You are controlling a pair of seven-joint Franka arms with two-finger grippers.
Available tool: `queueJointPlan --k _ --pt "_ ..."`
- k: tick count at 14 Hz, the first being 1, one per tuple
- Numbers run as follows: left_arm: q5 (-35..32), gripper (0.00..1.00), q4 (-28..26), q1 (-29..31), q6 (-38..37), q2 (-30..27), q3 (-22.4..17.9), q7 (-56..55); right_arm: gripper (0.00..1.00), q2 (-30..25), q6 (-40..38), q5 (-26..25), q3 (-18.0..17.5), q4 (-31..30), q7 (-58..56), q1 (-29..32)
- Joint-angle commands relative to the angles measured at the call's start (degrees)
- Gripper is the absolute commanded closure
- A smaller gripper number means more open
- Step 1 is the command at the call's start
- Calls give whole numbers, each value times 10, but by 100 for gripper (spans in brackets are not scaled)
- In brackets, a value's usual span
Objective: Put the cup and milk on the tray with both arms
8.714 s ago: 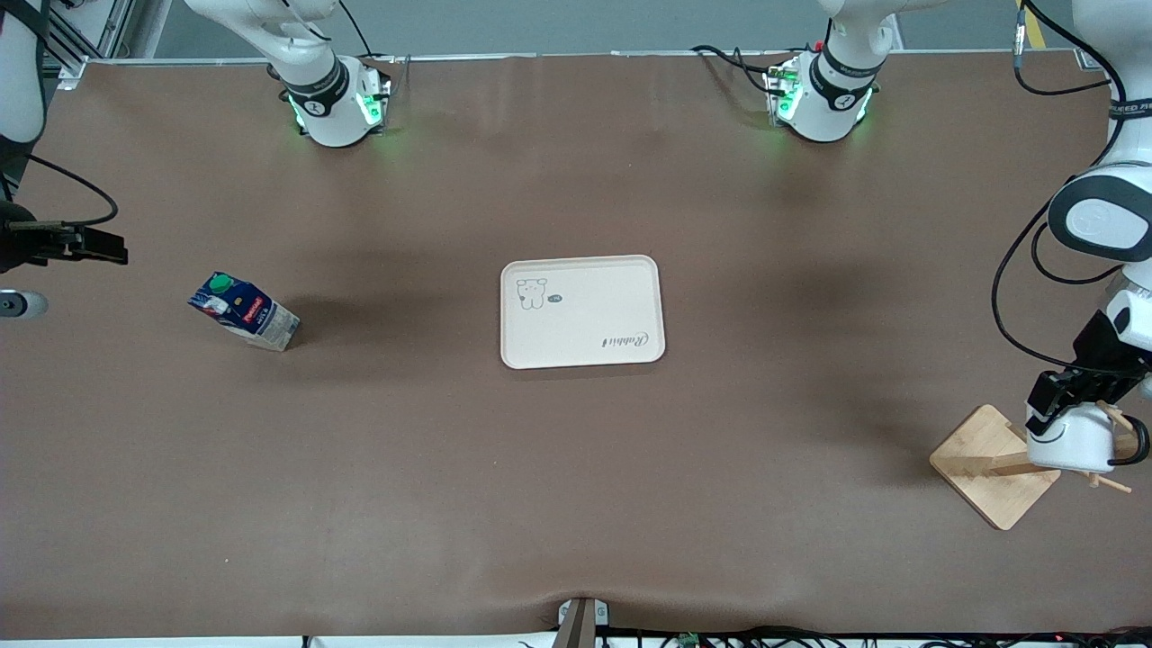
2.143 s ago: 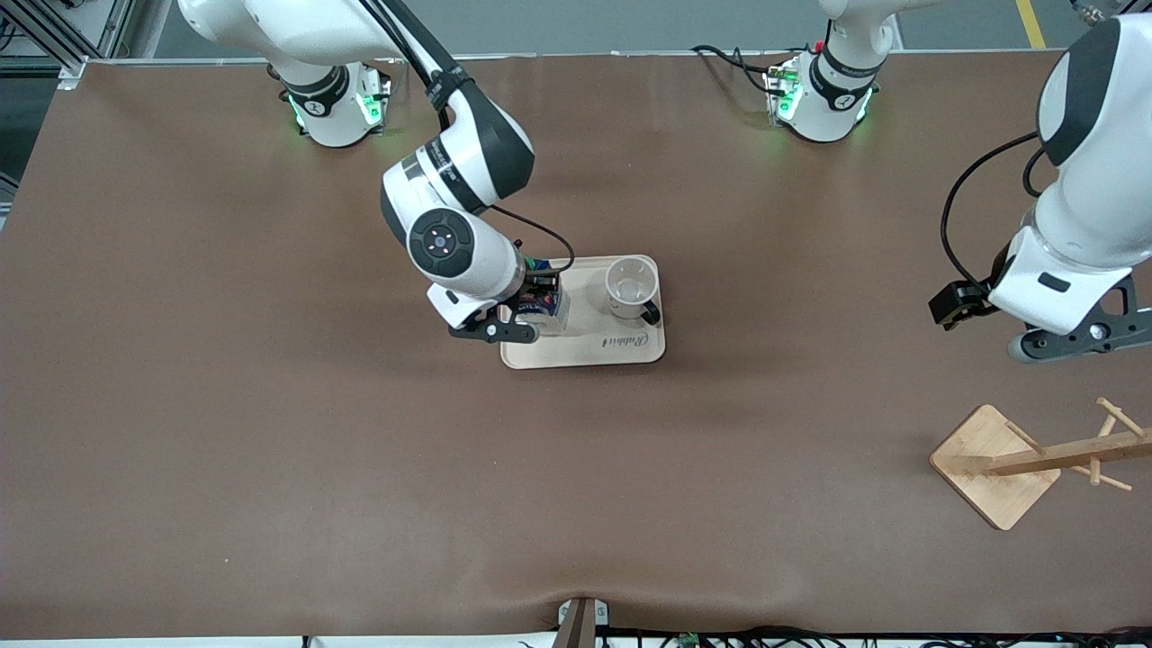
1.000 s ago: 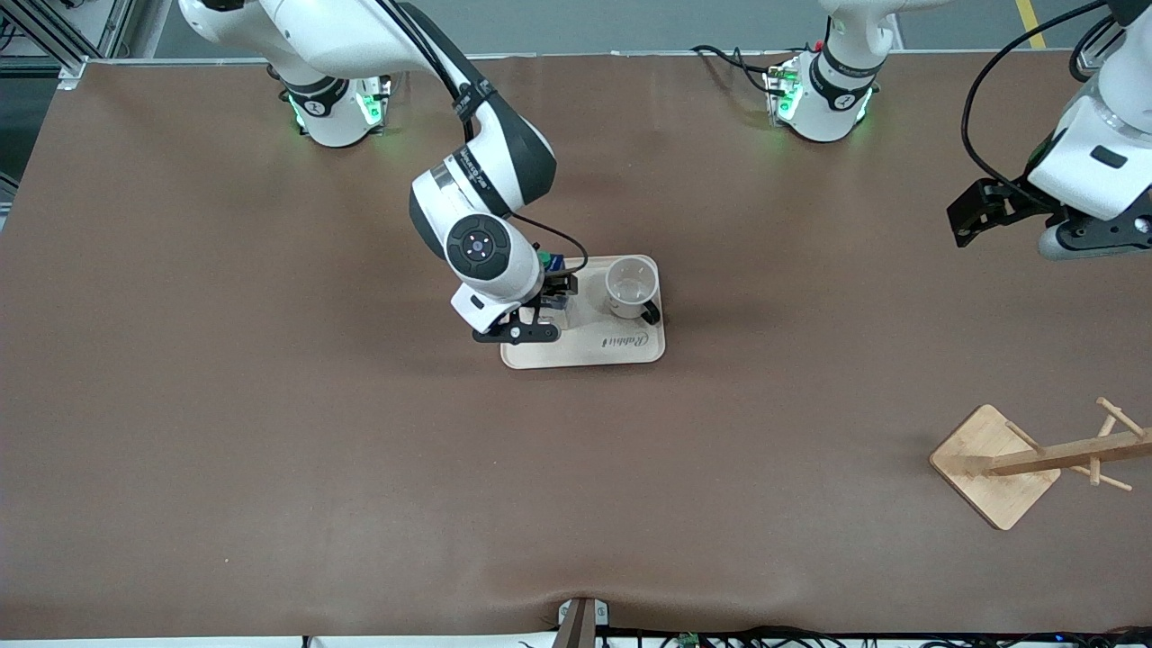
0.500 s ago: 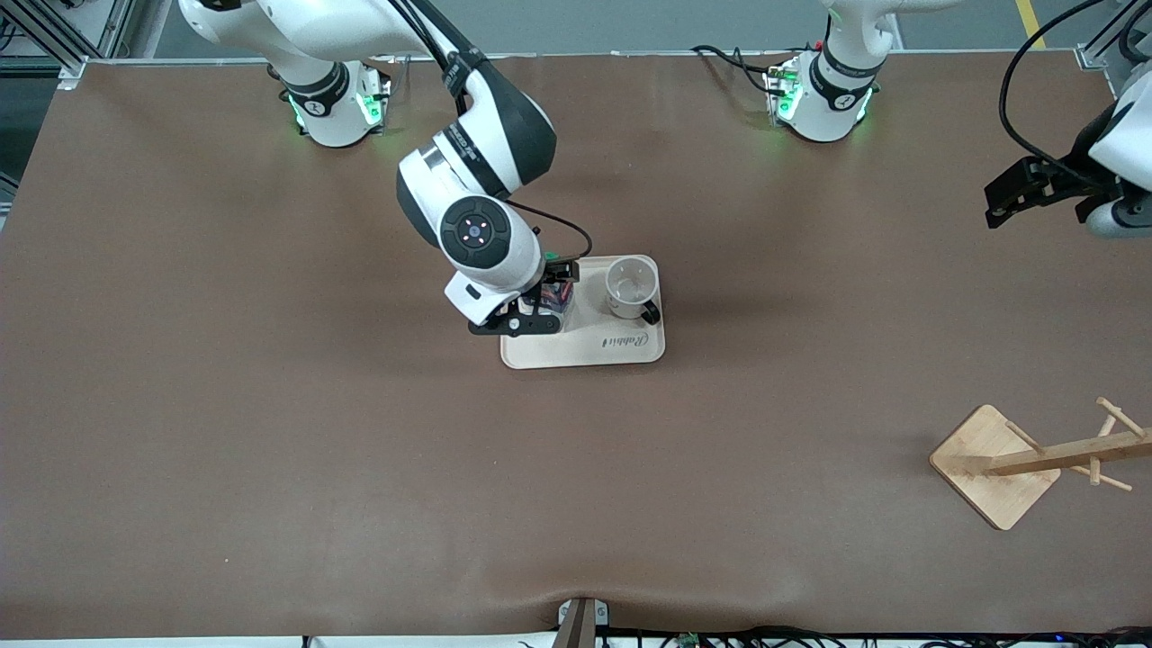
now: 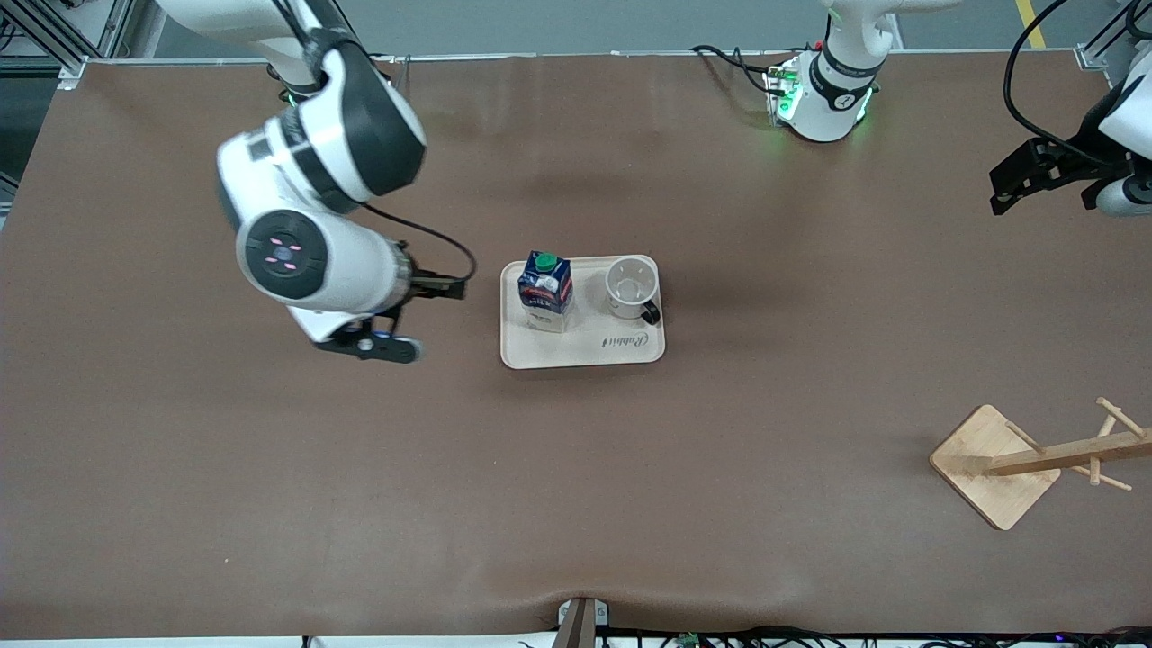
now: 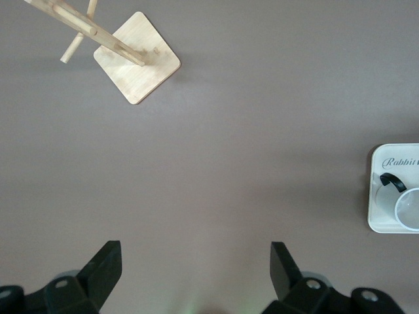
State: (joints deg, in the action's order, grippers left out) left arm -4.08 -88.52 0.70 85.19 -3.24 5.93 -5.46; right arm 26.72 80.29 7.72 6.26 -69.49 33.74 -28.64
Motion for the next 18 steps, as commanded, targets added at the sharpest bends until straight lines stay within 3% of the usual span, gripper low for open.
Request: queueJointPlan --k 1,6,10,12,15,18 --pt "11 0 -4 -3 0 -6 -5 5 0 -37 -8 -46 12 10 5 9" --pt "11 0 -5 -3 0 -7 -5 8 0 -95 -43 -33 10 -7 -184 116" --pt "12 0 -4 0 0 -5 -8 11 0 -124 -54 -41 35 -15 -205 165" --pt "12 0 -3 5 -1 -5 -8 12 0 -176 -33 -45 39 -82 -212 182" --pt "12 0 -3 11 -1 -5 -8 14 0 -288 72 -88 39 -248 -255 200" --pt "14 0 -7 8 -6 -8 -2 7 0 -297 63 -89 39 -256 -304 234"
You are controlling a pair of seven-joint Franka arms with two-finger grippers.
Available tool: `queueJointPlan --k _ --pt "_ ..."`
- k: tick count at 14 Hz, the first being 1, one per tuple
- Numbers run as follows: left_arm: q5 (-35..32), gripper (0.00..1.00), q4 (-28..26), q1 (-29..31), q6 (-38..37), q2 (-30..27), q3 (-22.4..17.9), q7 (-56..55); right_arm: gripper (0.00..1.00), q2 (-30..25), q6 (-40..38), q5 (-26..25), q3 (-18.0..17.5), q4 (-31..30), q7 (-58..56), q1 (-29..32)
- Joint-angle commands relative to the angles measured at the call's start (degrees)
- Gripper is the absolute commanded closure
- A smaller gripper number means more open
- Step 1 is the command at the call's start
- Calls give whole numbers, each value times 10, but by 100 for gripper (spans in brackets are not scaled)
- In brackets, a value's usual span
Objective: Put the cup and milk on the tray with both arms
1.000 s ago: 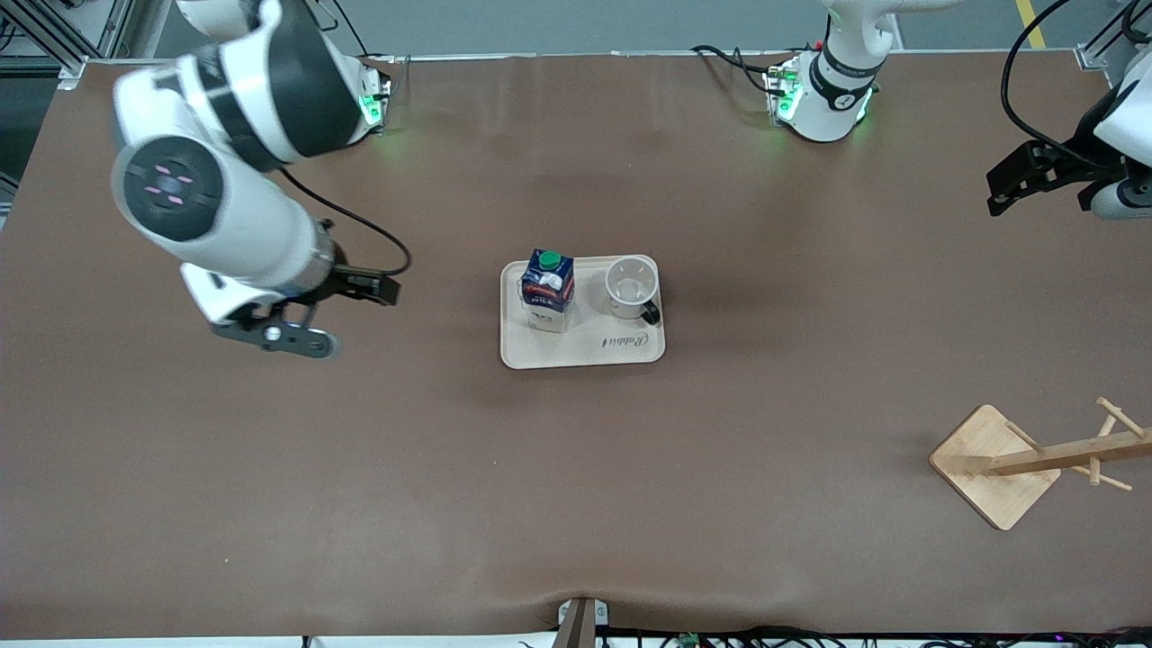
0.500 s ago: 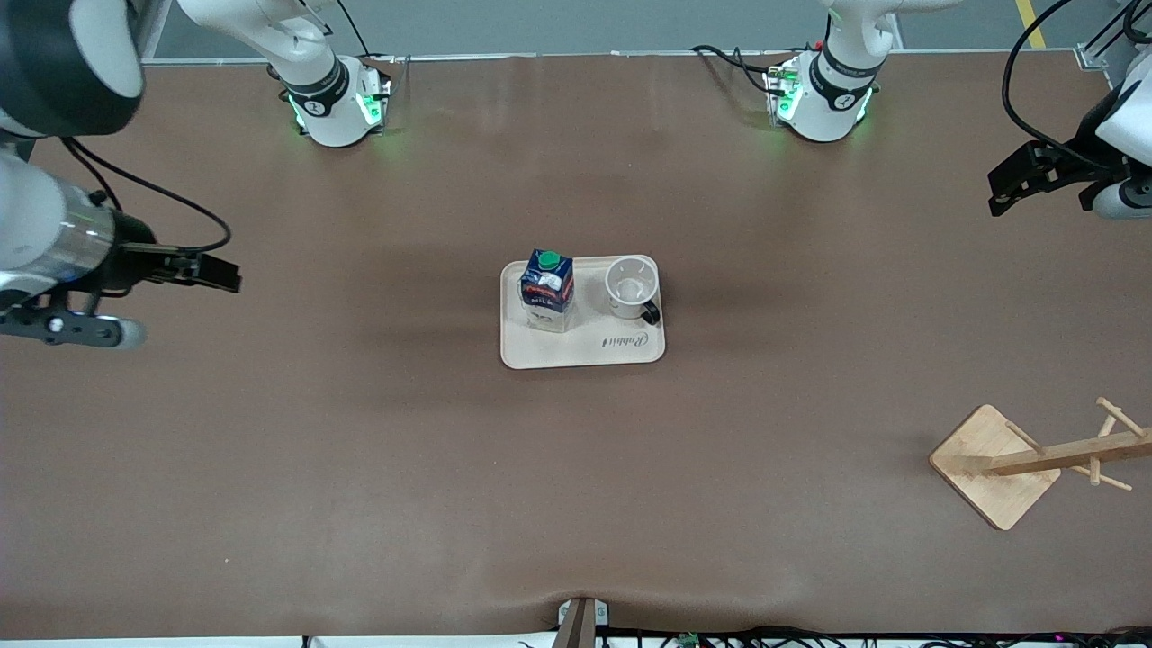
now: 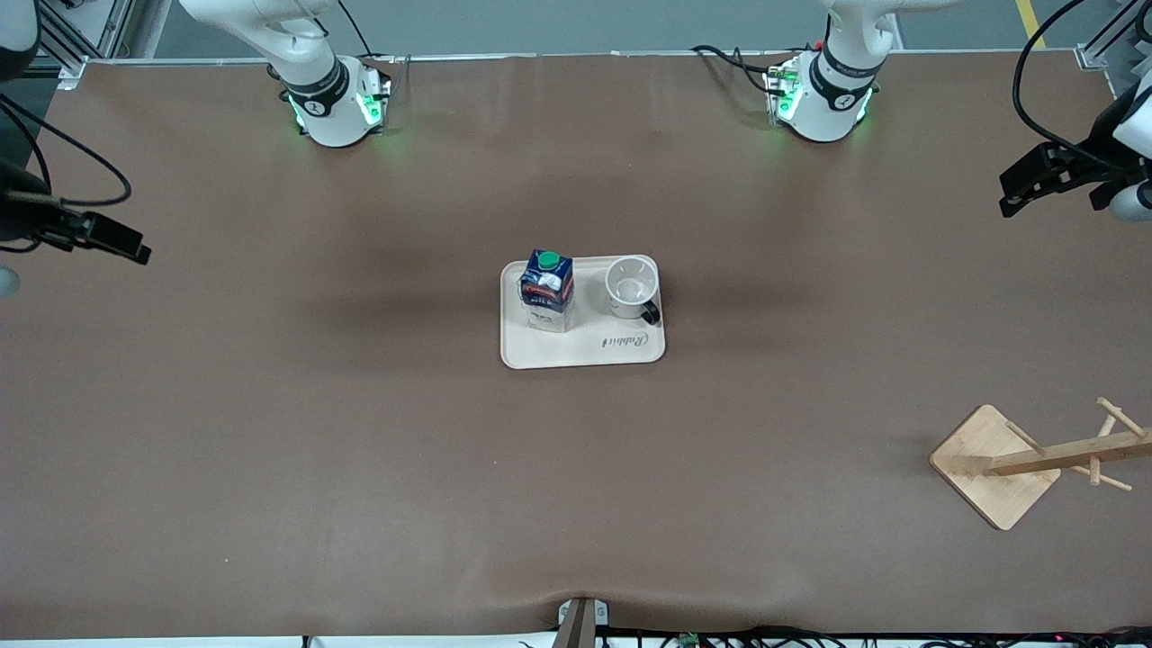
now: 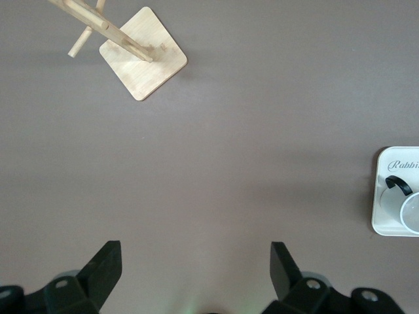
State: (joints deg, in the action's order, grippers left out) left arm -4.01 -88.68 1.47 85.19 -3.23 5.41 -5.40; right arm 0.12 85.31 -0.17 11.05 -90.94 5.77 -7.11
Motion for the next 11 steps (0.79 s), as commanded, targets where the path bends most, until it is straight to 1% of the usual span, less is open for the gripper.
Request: queueJointPlan --k 1,3,4,5,6,7,9,11 --pt "21 0 -13 -1 -6 -12 3 2 0 -30 12 -11 -9 -39 -30 23" --pt "38 0 -17 -1 -5 -13 3 -1 0 -28 13 -11 -9 -30 -77 36" --pt "38 0 -17 -2 -6 -13 6 -3 0 -28 12 -11 -9 -23 -78 36" --pt "38 0 -19 1 -6 -18 19 -15 0 -28 13 -11 -9 -21 -78 35" --pt "38 0 -29 1 -6 -24 23 -35 0 -26 17 -9 -9 -20 -82 38" --pt "38 0 -39 1 -4 -30 24 -43 0 -27 9 -3 -8 -20 -81 42" --pt "38 0 -40 1 -4 -31 25 -44 0 -23 -9 -3 -9 -19 -83 59" --pt "37 0 -35 1 -5 -30 25 -43 0 -18 -16 -3 -9 25 -82 60"
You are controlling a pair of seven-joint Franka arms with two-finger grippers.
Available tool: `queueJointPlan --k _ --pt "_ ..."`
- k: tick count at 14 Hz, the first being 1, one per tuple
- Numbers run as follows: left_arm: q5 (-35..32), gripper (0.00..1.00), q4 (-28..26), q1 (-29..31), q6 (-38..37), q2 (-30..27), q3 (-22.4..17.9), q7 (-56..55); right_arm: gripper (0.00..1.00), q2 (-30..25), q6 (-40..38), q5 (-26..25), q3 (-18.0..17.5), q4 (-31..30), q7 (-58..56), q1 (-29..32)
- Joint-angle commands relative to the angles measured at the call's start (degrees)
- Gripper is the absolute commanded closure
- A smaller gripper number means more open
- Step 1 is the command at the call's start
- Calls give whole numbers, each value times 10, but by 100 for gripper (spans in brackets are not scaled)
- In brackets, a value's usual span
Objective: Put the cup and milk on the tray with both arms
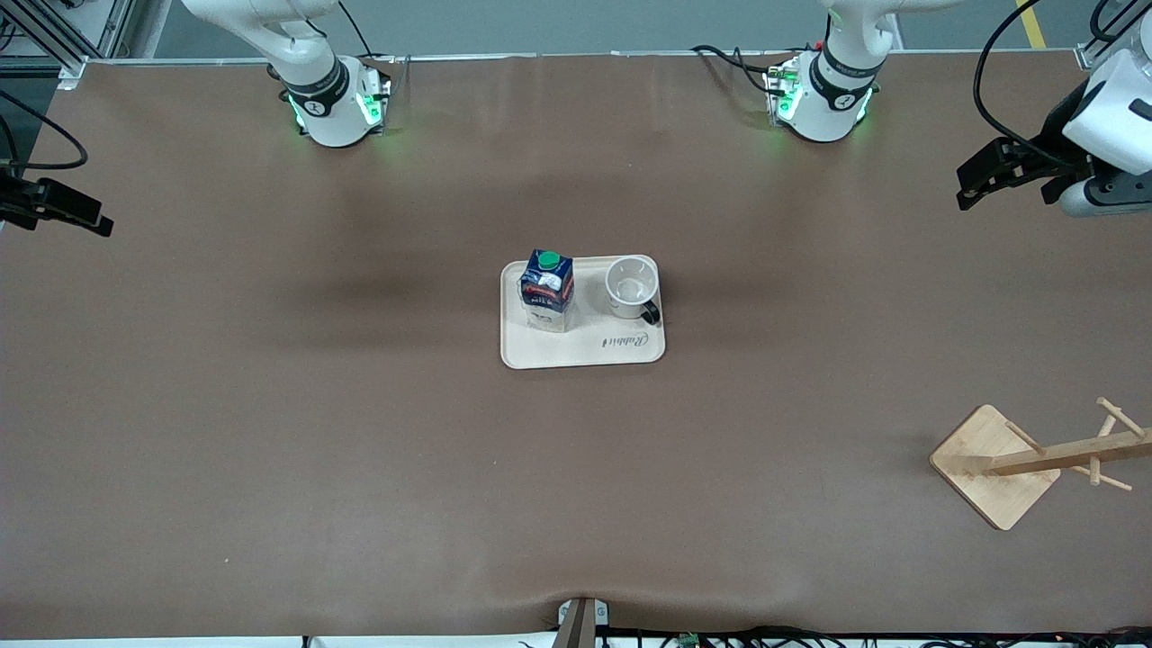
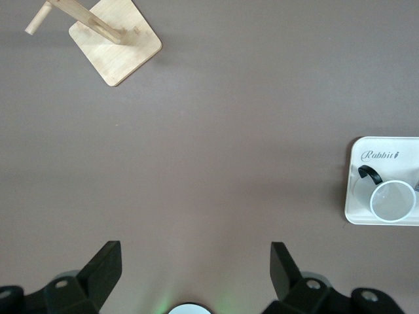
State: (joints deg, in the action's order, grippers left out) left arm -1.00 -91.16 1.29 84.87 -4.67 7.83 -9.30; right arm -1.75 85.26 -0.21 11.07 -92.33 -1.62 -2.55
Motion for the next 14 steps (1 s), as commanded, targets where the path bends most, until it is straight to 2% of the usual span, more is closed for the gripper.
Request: queueJointPlan --k 1,14 --pt "7 0 -9 3 -2 -13 1 2 0 2 -18 -3 -11 50 -9 8" --pt "-1 0 12 0 -5 -2 1 1 0 -1 -38 4 -12 48 -13 -7"
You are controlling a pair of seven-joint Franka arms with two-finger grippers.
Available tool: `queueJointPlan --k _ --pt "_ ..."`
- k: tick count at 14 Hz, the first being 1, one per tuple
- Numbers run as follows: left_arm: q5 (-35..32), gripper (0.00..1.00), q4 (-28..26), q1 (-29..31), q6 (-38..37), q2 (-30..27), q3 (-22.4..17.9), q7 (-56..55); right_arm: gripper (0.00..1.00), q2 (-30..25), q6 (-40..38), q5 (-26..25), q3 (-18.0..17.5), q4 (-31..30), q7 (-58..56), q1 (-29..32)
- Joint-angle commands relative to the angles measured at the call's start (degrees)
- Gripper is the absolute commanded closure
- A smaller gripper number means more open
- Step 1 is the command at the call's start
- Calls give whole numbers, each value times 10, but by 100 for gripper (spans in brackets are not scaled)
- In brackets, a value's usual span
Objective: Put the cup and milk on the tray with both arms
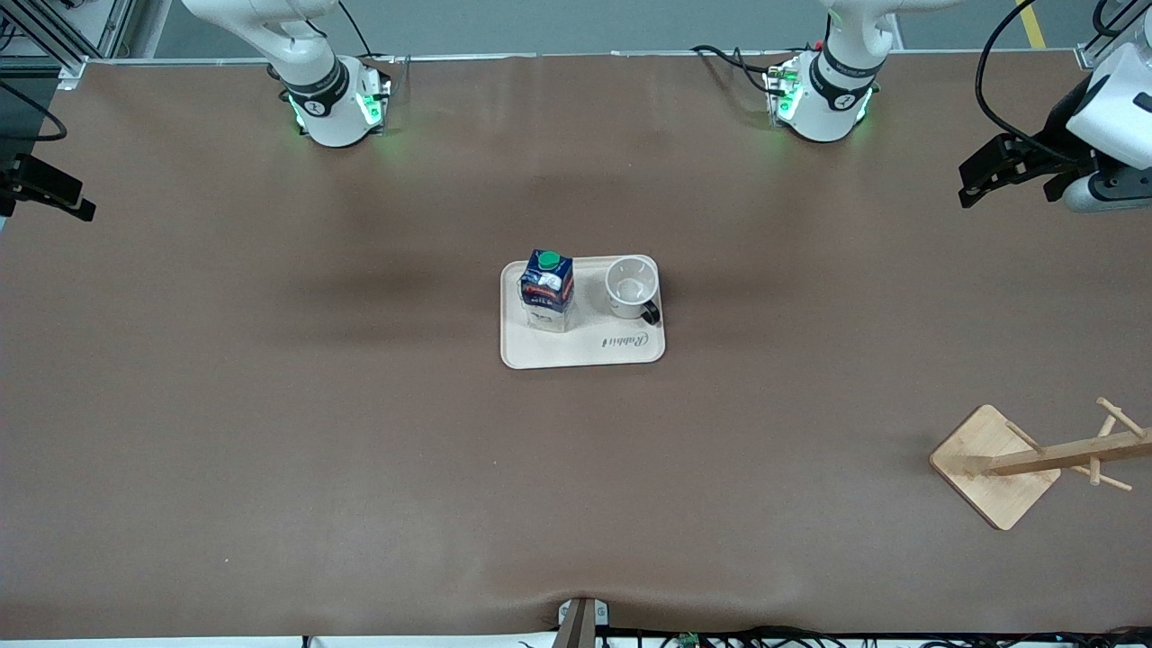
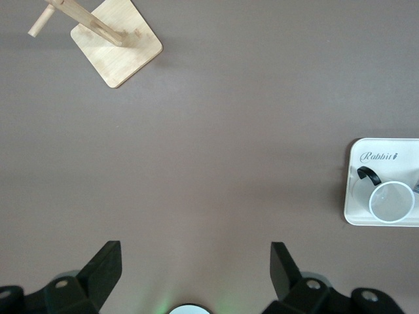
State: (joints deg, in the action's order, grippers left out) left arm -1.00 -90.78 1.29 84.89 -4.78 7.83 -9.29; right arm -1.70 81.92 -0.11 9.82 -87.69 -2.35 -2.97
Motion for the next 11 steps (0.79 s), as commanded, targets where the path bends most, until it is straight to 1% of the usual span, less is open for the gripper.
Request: queueJointPlan --k 1,11 --pt "-1 0 9 -1 -5 0 1 1 0 -1 -4 3 0 1 -6 -2" --pt "-1 0 12 3 -11 -1 0 4 0 -1 -10 4 2 -2 -4 6"
